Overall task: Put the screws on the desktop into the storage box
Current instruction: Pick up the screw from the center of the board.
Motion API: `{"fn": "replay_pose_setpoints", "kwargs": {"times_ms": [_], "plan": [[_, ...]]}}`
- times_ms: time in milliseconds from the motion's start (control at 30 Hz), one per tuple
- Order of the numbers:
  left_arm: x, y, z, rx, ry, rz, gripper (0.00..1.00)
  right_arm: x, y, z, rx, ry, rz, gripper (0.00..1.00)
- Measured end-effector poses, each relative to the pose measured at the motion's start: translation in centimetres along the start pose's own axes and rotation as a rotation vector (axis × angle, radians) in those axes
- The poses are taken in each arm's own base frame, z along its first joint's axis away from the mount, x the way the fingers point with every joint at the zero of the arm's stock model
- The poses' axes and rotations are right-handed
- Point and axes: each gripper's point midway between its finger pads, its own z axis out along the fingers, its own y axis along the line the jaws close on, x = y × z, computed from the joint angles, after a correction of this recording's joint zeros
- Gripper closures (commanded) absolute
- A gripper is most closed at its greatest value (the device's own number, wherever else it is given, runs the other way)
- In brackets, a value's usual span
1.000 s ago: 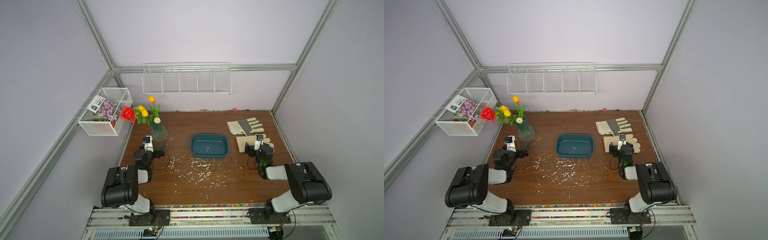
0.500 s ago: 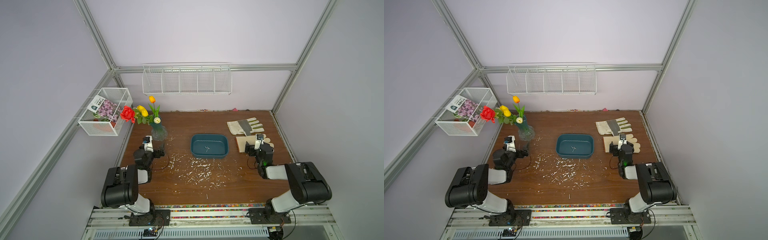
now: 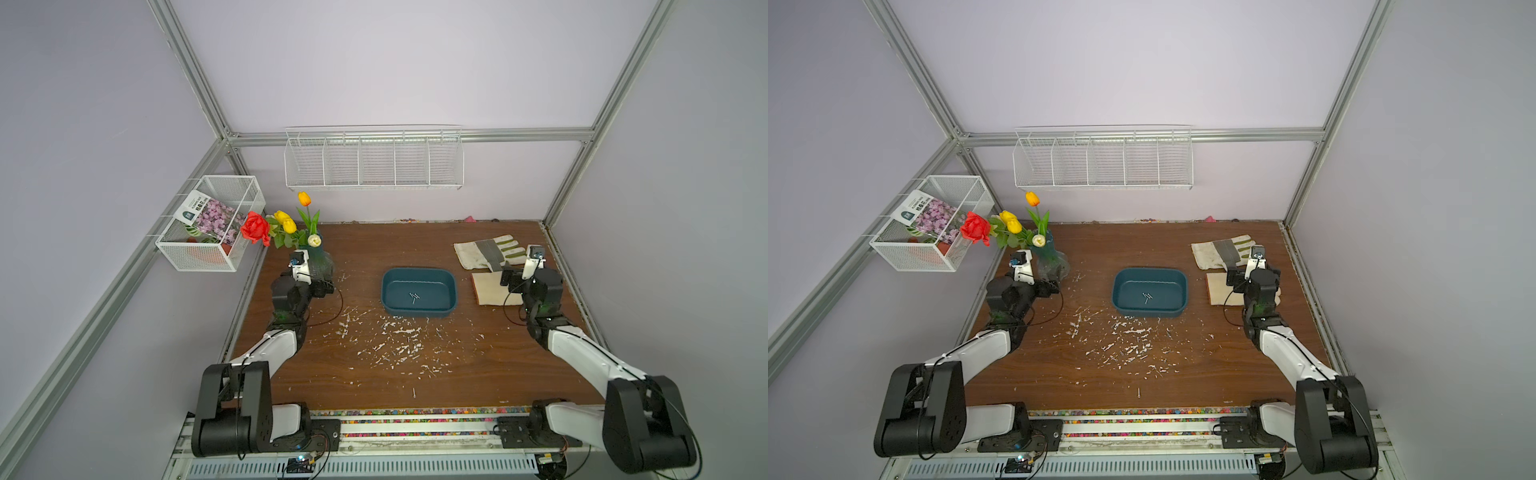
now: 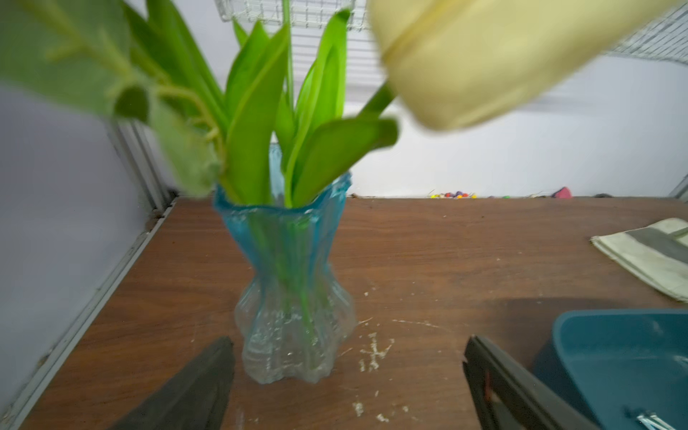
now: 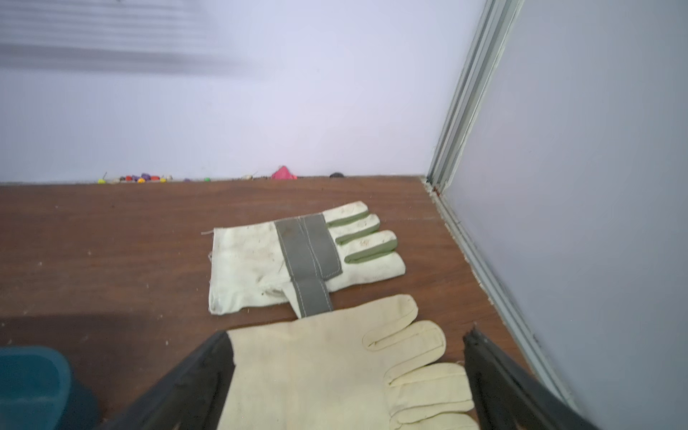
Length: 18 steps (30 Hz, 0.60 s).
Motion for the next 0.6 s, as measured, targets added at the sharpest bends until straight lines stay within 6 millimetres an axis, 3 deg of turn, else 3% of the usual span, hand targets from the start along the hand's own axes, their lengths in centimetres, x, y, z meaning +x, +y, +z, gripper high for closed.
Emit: {"fn": "replay_pose_setpoints", "kwargs": {"times_ms": [133,333,433,600], "plan": [[-3.1,-1.8,0.3,0.024,0.005,-0.043,0.00,-3.8,0.6,-2.7,-0.016,-0.046,0.022,0.01],[-7.2,-9.1,0.2,0.177,0.043,-0.089,0.00,-6.0,2.9,-6.0,-0.081,0.007,0.040,0.01],[-7.2,-12.2,-0.6,0.230,0.092,-0.101,0.00,-6.2,4.7,-7.3,-0.134,0.062,0.024,0.05],[-4.8,-15.6,-2.8,0.298,0.227,-0.129,0.00,-6.3,8.0,-10.0,-0.265,0.172,-0.011,0.08]]}}
